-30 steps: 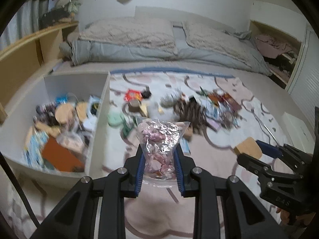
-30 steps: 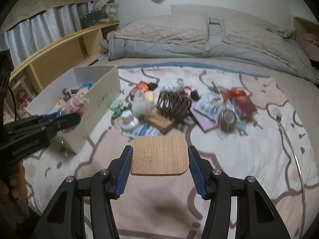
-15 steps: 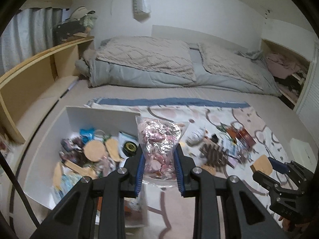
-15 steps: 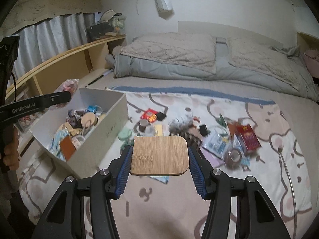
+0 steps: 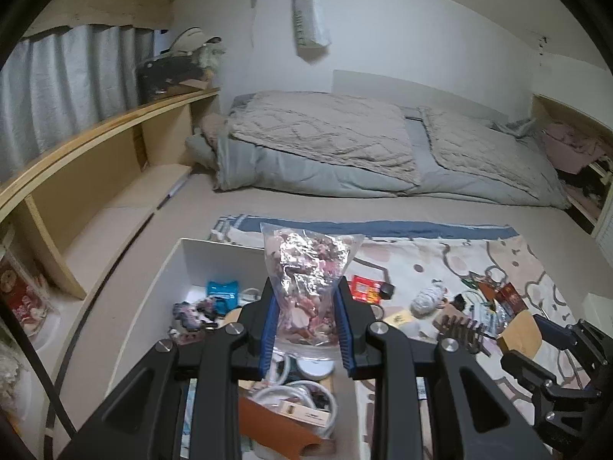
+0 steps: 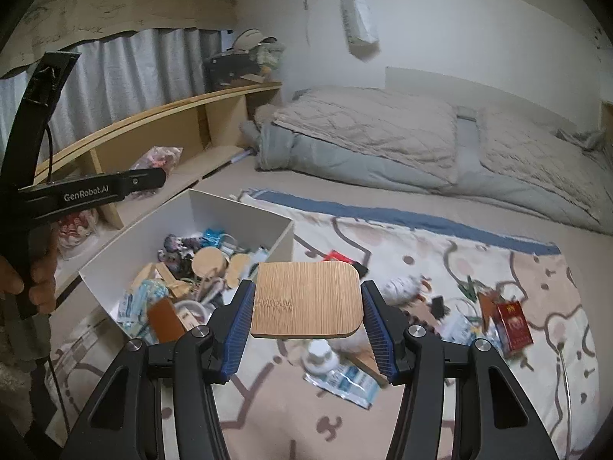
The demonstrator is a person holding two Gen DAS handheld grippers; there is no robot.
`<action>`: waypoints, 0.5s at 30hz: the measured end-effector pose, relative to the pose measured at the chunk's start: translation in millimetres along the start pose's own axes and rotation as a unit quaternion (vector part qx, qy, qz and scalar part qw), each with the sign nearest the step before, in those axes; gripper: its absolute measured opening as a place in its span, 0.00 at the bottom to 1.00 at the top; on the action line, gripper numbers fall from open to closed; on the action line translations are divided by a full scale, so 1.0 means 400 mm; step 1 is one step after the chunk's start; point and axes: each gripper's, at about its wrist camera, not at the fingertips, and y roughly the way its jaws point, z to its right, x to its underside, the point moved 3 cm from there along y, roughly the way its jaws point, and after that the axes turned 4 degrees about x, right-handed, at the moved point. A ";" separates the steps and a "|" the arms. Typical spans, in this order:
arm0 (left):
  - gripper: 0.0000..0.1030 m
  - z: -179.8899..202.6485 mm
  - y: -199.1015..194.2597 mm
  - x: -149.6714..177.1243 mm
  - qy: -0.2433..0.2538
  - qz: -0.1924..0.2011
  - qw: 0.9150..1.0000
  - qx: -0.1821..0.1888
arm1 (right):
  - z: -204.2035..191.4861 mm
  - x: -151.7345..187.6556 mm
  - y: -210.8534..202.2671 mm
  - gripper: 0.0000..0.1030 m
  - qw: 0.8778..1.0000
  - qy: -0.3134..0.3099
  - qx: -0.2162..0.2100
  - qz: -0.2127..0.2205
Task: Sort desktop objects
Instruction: 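Carry the candy bag and wooden coaster in both tools to the white box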
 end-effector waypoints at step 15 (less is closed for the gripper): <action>0.27 -0.162 0.057 0.050 -0.049 -0.028 0.997 -0.044 | -0.112 -0.051 0.028 0.54 0.999 -0.020 -0.039 0.003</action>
